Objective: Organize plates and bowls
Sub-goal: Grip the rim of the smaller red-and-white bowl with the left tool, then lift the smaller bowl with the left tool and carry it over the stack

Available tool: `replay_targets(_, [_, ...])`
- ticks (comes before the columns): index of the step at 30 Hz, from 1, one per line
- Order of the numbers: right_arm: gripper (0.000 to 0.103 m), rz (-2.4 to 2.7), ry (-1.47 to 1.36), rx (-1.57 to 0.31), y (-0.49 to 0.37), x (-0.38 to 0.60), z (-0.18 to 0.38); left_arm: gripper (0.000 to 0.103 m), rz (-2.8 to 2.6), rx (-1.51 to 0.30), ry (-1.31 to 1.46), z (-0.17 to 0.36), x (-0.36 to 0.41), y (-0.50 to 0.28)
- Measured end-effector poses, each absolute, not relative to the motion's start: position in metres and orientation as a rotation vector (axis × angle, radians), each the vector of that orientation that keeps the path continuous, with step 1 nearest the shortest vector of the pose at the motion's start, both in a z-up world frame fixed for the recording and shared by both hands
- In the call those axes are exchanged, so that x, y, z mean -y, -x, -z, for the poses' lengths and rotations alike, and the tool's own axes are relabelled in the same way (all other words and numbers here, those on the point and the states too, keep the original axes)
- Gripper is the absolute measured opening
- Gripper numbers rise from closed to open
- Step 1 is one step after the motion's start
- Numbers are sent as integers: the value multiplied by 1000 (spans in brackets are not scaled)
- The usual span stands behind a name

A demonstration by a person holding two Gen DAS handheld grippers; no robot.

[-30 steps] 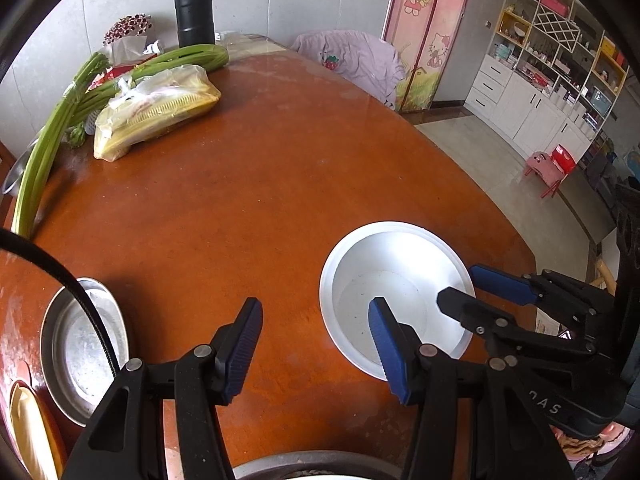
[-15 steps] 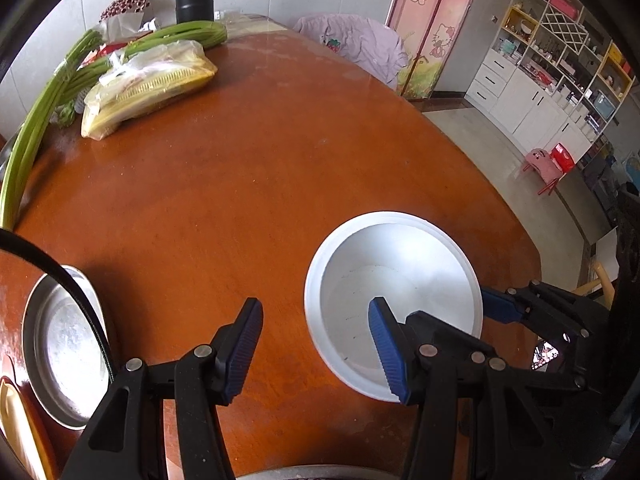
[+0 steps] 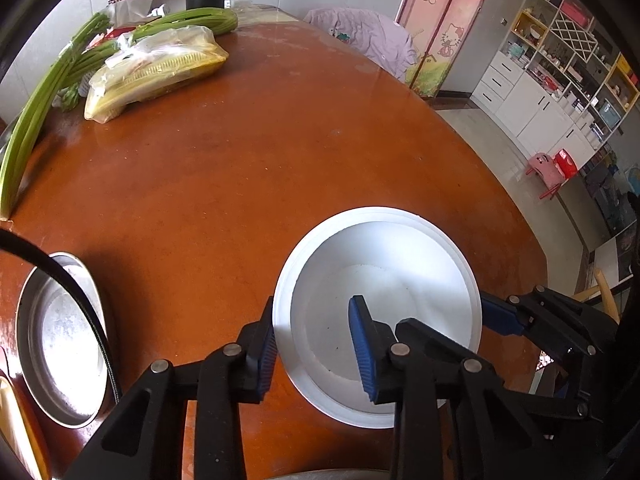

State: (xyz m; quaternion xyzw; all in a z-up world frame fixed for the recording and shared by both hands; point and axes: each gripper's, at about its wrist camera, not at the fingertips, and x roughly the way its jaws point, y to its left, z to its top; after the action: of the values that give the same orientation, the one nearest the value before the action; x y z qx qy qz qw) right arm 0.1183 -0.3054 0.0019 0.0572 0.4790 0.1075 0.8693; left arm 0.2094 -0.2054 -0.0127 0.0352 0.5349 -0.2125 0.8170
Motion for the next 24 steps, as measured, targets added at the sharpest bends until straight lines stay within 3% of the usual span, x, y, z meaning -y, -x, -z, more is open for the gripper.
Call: replay_targets(24, [39,-238,-82,-917,-88,287,-42,34,449,-1024,-59,-30,182,-172])
